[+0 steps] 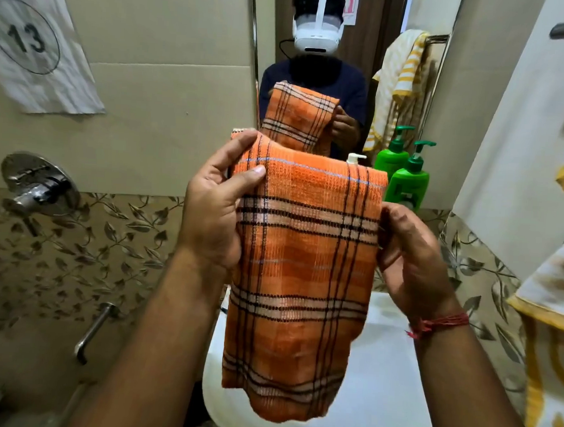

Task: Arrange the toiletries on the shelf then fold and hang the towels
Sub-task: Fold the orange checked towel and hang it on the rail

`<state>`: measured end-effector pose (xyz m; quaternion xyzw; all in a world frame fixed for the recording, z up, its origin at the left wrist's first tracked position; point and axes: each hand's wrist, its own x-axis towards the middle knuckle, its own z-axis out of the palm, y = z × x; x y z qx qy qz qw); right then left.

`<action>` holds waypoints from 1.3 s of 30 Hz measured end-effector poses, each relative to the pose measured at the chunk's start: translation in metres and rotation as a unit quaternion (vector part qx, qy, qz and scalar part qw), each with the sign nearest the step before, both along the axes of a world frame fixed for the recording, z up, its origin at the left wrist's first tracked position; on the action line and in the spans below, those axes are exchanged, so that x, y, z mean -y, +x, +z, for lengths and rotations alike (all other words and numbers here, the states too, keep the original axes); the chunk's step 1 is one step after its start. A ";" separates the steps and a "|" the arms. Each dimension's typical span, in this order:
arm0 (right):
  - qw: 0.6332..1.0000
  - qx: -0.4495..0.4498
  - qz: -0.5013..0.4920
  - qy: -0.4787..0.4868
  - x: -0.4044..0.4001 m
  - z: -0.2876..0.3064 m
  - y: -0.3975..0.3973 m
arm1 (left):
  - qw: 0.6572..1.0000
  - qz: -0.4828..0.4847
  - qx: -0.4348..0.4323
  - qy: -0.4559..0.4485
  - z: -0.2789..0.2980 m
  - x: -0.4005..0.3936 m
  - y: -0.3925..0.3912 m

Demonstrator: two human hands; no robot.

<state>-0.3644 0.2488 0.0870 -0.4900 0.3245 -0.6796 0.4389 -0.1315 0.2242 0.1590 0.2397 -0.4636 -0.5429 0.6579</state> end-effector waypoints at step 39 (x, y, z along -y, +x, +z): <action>0.947 -0.297 -0.099 0.070 -0.007 0.035 0.001 | 0.918 0.071 0.375 -0.103 -0.034 0.021 0.003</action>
